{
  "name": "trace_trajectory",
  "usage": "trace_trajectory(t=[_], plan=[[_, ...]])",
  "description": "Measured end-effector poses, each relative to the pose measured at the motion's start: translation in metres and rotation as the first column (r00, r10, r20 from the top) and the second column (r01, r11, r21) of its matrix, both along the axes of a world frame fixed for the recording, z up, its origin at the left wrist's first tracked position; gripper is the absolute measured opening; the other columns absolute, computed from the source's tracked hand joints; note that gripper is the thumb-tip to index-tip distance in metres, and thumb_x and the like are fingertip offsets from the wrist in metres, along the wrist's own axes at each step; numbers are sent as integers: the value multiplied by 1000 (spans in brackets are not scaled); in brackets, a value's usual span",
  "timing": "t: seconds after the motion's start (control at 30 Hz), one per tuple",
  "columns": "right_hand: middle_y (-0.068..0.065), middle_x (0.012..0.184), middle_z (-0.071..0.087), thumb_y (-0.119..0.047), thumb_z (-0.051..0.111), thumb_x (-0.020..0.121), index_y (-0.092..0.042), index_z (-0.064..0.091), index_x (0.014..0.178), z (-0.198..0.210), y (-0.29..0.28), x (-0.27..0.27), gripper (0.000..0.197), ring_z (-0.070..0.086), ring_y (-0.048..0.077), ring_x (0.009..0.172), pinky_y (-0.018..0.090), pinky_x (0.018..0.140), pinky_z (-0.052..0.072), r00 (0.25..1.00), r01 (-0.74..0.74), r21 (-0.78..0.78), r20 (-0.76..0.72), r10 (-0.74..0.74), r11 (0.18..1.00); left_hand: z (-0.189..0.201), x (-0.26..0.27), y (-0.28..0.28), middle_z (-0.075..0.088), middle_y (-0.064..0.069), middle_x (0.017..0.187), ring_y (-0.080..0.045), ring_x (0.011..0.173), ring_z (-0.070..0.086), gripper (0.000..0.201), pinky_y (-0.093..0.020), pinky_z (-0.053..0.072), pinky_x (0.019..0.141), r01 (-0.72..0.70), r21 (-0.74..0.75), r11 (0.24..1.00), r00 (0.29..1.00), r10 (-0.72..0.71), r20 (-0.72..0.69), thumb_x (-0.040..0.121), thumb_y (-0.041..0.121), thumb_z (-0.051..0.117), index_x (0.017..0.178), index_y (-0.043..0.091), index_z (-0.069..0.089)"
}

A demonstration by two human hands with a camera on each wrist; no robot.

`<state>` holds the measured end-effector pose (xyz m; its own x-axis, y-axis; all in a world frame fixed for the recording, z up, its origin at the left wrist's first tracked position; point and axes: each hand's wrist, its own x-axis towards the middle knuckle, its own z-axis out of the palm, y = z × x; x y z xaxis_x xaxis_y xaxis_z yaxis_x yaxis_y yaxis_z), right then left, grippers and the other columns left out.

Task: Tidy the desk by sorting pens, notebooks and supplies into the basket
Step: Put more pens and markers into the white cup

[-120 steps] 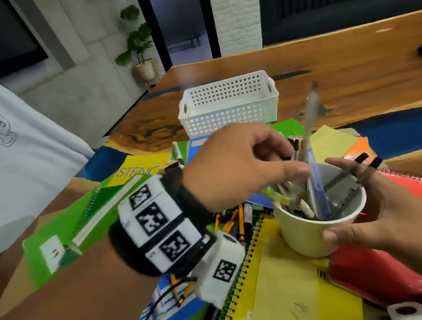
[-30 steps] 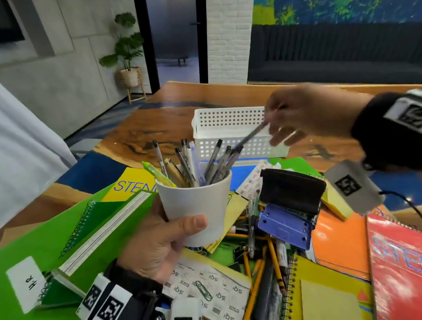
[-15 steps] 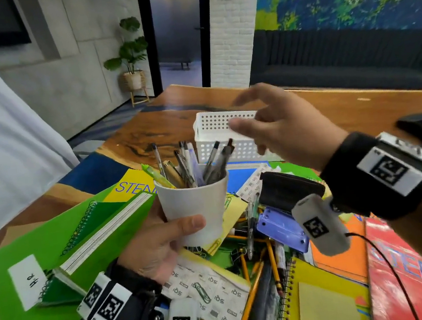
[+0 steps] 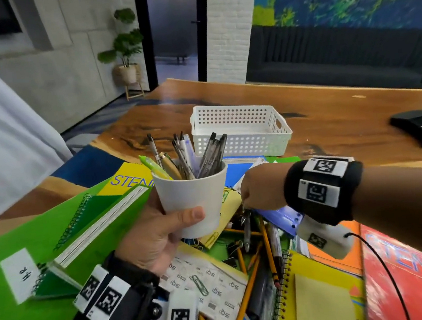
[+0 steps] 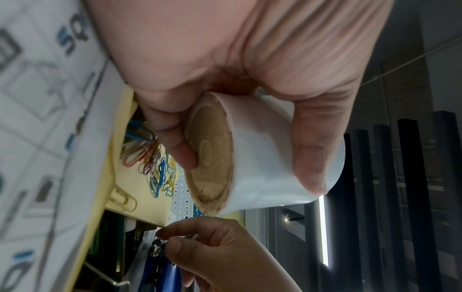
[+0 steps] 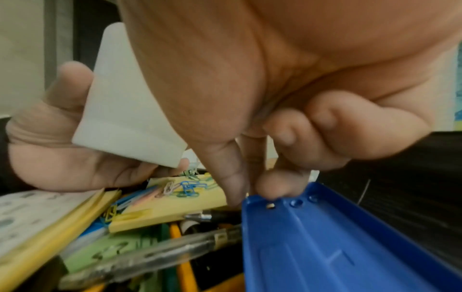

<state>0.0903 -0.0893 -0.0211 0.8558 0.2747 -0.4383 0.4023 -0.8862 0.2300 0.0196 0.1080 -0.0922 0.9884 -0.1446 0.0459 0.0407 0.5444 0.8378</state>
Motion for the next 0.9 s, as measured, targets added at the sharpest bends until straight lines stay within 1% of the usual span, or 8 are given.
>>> trace_trajectory(t=[0.1, 0.17, 0.3, 0.43, 0.57, 0.7, 0.8, 0.9], plan=[[10, 114, 70, -28, 54, 93, -13, 71, 115, -3, -3, -2, 32, 66, 31, 95, 30, 66, 44, 998, -48, 2, 29, 48, 999, -2, 0, 0, 65, -20, 126, -38, 112, 66, 109, -52, 54, 93, 13, 11, 1000, 1000, -13, -15, 31, 18, 101, 131, 14, 59], [9, 113, 70, -21, 57, 87, -16, 70, 118, -4, -8, -4, 34, 66, 31, 107, 29, 66, 46, 998, -67, 22, 21, 66, 998, -3, 0, 0, 64, -21, 128, -39, 113, 65, 109, -52, 54, 93, 26, 26, 999, 1000, -26, -16, 32, 18, 101, 133, 14, 58], [-6, 98, 64, -15, 55, 85, -33, 68, 108, -7, -17, -15, 32, 62, 23, 92, 33, 73, 55, 982, -186, 93, 58, 181, 978, -4, 0, -1, 64, -21, 128, -42, 116, 63, 111, -58, 50, 97, 52, 60, 997, 999, -51, -13, 33, 20, 101, 135, 15, 56], [-5, 106, 50, -31, 56, 96, -36, 67, 114, -12, -24, -20, 22, 59, 25, 96, 37, 77, 51, 927, -353, 176, 195, 319, 919, -5, 0, -1, 66, -20, 126, -40, 114, 65, 113, -54, 54, 93, 54, 67, 996, 999, -53, -15, 31, 20, 101, 135, 15, 57], [-8, 116, 59, -31, 62, 96, -30, 65, 109, -1, -39, -12, 13, 54, 16, 109, 38, 92, 49, 913, -377, 559, 359, 195, 739, -6, 1, -1, 69, -16, 122, -35, 109, 68, 96, -43, 59, 84, 52, 43, 998, 999, -52, -10, 36, 12, 97, 126, 17, 64], [-21, 102, 68, -26, 58, 100, -33, 65, 114, 21, -57, -6, 17, 63, 2, 97, 40, 90, 54, 916, -305, 810, 394, -80, 500, -6, 1, -2, 70, -15, 120, -33, 106, 69, 92, -40, 59, 81, 54, 51, 997, 999, -54, -6, 33, 17, 100, 119, 21, 69], [-11, 97, 57, -27, 54, 101, -38, 66, 128, 35, -63, -2, 31, 54, 12, 93, 40, 83, 51, 827, -455, 702, 562, -33, 548, -6, 1, -2, 69, -17, 122, -35, 109, 68, 99, -43, 59, 84, 54, 76, 996, 999, -54, -5, 32, 21, 101, 124, 20, 66], [-1, 101, 53, -15, 48, 103, -42, 64, 132, 49, -57, -9, 42, 43, 26, 99, 44, 82, 42, 636, -642, 363, 744, 204, 676, -6, 1, -2, 67, -19, 124, -39, 113, 65, 105, -49, 56, 91, 65, 101, 993, 998, -65, -4, 33, 21, 101, 129, 17, 61]])
